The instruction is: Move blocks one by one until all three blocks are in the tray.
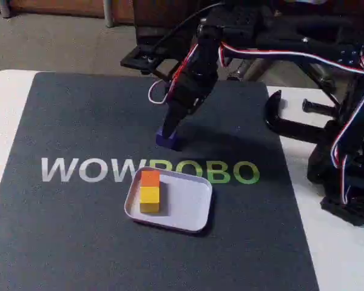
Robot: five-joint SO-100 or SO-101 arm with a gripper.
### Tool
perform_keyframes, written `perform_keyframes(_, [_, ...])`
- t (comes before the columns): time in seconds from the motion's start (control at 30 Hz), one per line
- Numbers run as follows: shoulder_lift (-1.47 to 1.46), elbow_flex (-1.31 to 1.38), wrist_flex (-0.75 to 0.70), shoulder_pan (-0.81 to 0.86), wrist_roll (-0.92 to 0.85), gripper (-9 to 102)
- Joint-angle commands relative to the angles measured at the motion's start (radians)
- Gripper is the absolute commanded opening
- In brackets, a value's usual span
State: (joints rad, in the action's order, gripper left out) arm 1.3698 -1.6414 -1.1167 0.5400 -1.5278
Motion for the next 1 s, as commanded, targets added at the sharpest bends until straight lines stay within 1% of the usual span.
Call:
perform_keyframes(0.0, [-0.023, 0.04, 0.009, 0.003, -0.002, 20])
perform_keyframes(0.2, [-0.109, 0.11, 0.009, -0.017, 0.037, 20])
perform_keyframes(0.33, [-0.206, 0.229, -0.031, -0.025, 0.084, 20])
perform_keyframes(0.57, [-0.281, 0.337, -0.067, -0.032, 0.129, 19])
perform_keyframes(0.63, [-0.282, 0.341, -0.072, -0.032, 0.13, 14])
perform_keyframes(0.67, [-0.282, 0.341, -0.072, -0.032, 0.13, 8])
perform_keyframes(0.73, [-0.282, 0.341, -0.072, -0.032, 0.135, -7])
perform_keyframes(0.97, [-0.241, 0.348, -0.071, -0.026, 0.132, -8])
